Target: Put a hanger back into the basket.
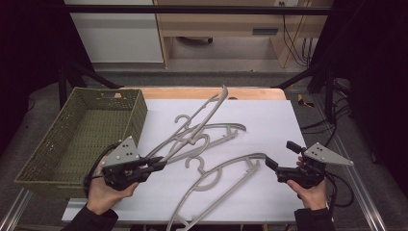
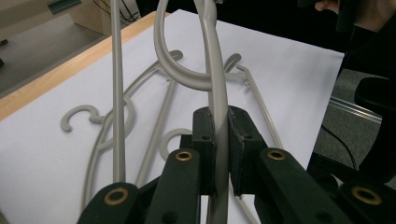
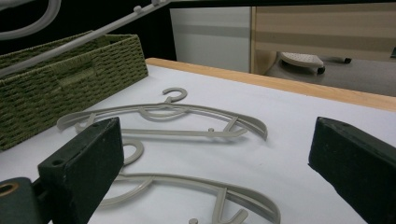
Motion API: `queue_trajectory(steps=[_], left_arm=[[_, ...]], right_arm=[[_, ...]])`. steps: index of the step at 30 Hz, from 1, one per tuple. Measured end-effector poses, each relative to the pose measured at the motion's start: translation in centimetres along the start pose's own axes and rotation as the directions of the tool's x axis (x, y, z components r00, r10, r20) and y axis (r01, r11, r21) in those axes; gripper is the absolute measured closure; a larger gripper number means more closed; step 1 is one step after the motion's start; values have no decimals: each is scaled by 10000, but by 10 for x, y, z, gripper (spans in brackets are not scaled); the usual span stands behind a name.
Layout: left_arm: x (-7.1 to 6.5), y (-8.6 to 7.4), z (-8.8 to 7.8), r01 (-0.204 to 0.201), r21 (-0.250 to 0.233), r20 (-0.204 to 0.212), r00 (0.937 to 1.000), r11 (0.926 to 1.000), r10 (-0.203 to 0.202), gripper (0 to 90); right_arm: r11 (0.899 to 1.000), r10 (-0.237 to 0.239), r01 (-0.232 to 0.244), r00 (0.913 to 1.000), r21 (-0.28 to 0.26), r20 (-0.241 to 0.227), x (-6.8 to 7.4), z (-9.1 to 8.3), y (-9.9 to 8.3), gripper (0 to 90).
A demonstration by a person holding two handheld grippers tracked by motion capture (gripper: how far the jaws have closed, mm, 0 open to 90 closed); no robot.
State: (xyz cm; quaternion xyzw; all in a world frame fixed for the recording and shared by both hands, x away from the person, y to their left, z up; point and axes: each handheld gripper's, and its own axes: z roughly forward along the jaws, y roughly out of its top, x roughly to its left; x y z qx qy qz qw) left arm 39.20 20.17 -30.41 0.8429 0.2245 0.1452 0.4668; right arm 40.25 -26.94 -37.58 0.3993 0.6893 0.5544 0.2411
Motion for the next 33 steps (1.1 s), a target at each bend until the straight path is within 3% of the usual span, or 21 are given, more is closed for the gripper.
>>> queue_trajectory(steps=[7,12,21,30,33], left_arm=[[20,7,-12,-66,222,-395,9992,9997,75,822],[36,10,-23,137,58,-518,9986,9999,-134,822],[61,13,-38,253,230,-950,9952,9994,-230,822],[86,3,-56,344,618,-1484,9886,9975,-249,822],[91,-4,-64,466,472,-1537,9874,9978,-388,822]], right_arm=[[10000,-17,17,10000,9,18,0,0,0,34],[10000,-24,24,10000,26,6,0,0,0,34],[10000,-26,26,10000,63,-13,0,1,0,34],[10000,-21,21,10000,53,6,0,1,0,34],[10000,-16,16,10000,52,-17,0,1,0,34]])
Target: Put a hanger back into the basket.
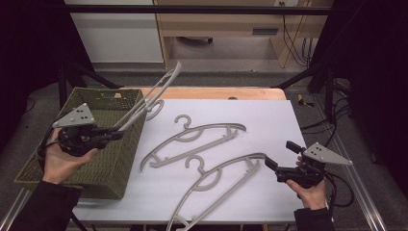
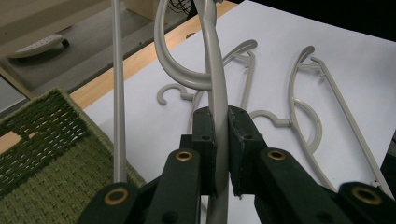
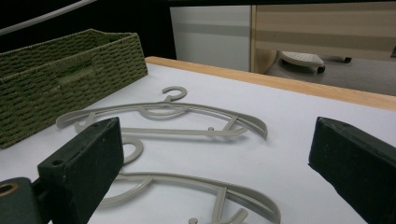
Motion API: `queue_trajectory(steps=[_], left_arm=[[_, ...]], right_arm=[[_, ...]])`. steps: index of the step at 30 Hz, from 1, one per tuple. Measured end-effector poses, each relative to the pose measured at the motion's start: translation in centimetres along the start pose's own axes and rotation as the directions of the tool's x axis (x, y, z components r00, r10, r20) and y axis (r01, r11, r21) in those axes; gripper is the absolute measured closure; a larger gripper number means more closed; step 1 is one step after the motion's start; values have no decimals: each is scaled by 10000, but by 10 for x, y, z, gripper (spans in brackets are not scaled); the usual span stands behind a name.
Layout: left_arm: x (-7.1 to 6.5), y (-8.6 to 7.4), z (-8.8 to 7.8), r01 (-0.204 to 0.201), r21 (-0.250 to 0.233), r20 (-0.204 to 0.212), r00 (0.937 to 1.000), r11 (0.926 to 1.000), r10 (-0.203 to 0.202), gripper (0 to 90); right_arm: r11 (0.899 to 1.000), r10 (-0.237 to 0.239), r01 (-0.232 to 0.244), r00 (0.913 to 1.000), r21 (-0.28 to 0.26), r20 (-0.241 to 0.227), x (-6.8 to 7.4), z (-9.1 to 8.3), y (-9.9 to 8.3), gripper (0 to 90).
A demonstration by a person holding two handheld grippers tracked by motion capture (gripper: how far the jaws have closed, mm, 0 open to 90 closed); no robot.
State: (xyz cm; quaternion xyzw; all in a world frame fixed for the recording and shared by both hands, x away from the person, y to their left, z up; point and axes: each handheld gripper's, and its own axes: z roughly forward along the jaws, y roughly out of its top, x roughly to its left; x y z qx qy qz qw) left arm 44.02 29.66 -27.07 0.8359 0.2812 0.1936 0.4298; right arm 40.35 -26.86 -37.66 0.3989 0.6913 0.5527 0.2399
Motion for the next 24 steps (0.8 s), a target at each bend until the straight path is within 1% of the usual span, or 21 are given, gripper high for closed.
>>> queue_trajectory(steps=[1,5,6,7,10,15,20,24], left_arm=[[2,-2,-2,41,-24,-25,10000,10000,-41,822],[12,-12,-13,59,159,-187,9998,9999,-56,822],[15,-14,-16,-13,286,-240,9997,9996,20,822],[18,-17,-19,-6,309,-295,9996,9995,15,822],[27,-25,-25,197,302,-390,9991,9993,-185,822],[42,-43,-35,519,452,-565,9972,9976,-493,822],[52,-61,-39,765,577,-707,9949,9954,-724,821],[60,-73,-42,913,824,-753,9935,9924,-851,821]], right_arm=[[10000,4,-4,10000,-3,-1,0,0,0,34],[10000,-1,1,10000,-2,-5,0,0,0,34],[10000,-11,11,10000,8,5,0,0,0,34],[10000,-8,8,10000,5,9,0,0,0,34],[10000,-17,17,10000,38,7,1,0,0,34],[10000,-4,4,10000,8,13,0,0,0,34],[10000,-41,40,10000,47,39,0,1,0,33],[10000,-36,35,10000,46,56,0,1,0,33]])
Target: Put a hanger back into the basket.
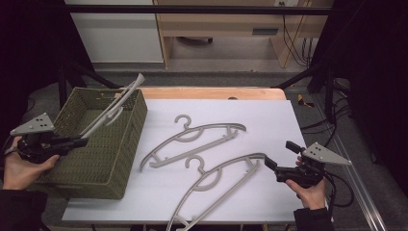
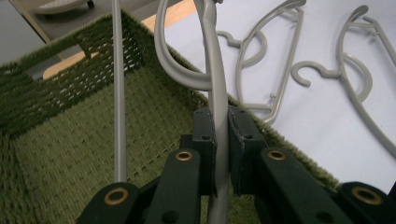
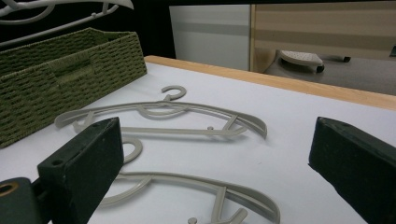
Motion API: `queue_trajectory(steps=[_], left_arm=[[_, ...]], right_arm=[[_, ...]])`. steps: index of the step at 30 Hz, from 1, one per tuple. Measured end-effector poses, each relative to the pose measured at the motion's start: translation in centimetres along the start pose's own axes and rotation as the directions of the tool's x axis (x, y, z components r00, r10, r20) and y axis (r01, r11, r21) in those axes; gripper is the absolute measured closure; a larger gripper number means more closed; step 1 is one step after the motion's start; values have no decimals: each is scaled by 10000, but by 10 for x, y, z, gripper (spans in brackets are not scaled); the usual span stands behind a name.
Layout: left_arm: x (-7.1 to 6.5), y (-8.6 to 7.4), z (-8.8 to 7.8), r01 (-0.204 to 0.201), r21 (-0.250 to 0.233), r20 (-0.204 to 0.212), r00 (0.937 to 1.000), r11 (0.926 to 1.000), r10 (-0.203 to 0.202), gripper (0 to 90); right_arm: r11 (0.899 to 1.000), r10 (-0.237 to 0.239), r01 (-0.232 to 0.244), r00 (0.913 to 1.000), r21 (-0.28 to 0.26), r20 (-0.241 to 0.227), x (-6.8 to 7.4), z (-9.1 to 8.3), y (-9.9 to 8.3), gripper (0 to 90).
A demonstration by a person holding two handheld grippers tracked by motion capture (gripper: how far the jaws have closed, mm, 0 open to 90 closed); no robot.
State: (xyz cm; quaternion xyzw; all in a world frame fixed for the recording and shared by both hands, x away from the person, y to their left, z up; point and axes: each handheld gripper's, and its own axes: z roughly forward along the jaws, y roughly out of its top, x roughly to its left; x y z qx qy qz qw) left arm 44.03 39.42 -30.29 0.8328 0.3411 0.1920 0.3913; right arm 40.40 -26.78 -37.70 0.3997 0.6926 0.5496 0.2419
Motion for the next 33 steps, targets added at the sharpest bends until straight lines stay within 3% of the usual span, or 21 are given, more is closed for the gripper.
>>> queue_trajectory(steps=[9,19,26,33], left_arm=[[15,-17,3,329,382,16,9995,9987,-330,821],[16,-23,10,259,821,-22,9997,9963,-258,821],[21,-31,9,486,661,67,9988,9966,-492,821],[23,-35,11,424,974,86,9990,9943,-435,820]], right_arm=[[10000,5,-5,10000,4,-8,0,0,0,33],[10000,6,-6,10000,1,23,-1,0,0,33],[10000,15,-15,10000,2,17,-1,-1,0,33],[10000,43,-43,10000,-3,-1,0,0,0,33]])
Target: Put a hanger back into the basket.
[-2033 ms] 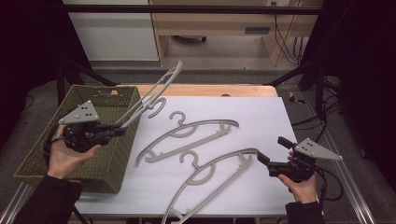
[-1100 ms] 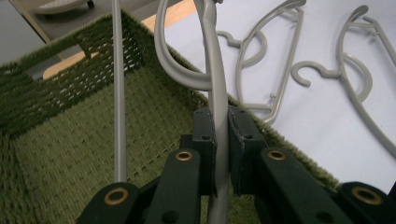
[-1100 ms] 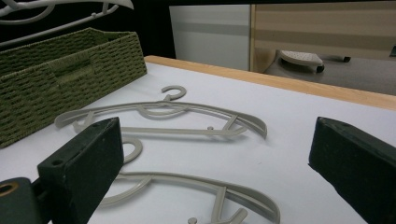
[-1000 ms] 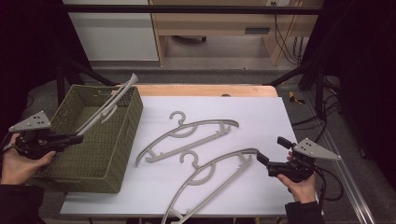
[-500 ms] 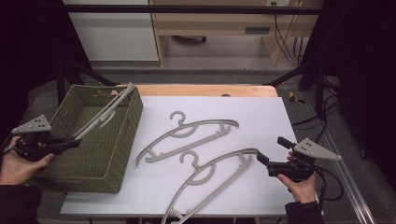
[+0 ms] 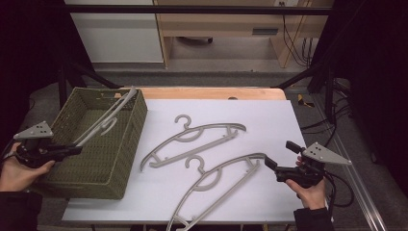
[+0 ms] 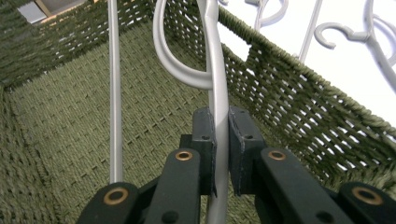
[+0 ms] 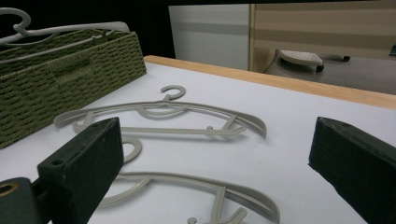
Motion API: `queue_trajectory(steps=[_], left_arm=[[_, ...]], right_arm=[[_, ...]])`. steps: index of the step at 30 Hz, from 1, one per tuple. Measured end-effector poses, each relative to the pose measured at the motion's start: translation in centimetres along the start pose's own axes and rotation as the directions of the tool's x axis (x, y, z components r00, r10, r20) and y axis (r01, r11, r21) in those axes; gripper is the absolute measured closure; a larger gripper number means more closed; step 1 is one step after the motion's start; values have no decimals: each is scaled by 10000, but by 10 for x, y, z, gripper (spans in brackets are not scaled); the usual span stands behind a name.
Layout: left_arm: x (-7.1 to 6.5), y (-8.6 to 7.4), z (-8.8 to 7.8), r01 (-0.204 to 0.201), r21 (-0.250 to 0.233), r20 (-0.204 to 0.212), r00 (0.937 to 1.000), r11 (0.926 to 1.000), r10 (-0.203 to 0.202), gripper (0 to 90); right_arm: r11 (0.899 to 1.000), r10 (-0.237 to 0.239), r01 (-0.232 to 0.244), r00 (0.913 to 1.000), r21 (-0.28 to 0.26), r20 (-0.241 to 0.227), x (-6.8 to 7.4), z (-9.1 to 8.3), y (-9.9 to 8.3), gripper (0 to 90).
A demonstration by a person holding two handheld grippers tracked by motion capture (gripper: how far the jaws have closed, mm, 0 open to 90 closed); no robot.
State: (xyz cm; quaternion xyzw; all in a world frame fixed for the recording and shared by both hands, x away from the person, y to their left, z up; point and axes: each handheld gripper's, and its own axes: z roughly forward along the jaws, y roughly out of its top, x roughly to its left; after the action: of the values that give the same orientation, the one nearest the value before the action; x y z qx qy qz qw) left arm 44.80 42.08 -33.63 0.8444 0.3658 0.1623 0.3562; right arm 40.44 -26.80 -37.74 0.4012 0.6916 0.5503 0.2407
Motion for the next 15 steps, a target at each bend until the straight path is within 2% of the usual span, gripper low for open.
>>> queue_trajectory(steps=[6,11,15], left_arm=[[3,-11,1,100,52,-83,9999,9999,-100,818],[2,-11,15,61,440,-355,9994,9990,-45,818],[2,-12,24,6,630,-347,9994,9980,16,816]], right_arm=[[10000,-27,27,10000,13,17,0,0,0,33],[10000,-22,22,10000,-17,-1,0,0,0,33],[10000,-16,16,10000,-19,-19,0,0,0,33]])
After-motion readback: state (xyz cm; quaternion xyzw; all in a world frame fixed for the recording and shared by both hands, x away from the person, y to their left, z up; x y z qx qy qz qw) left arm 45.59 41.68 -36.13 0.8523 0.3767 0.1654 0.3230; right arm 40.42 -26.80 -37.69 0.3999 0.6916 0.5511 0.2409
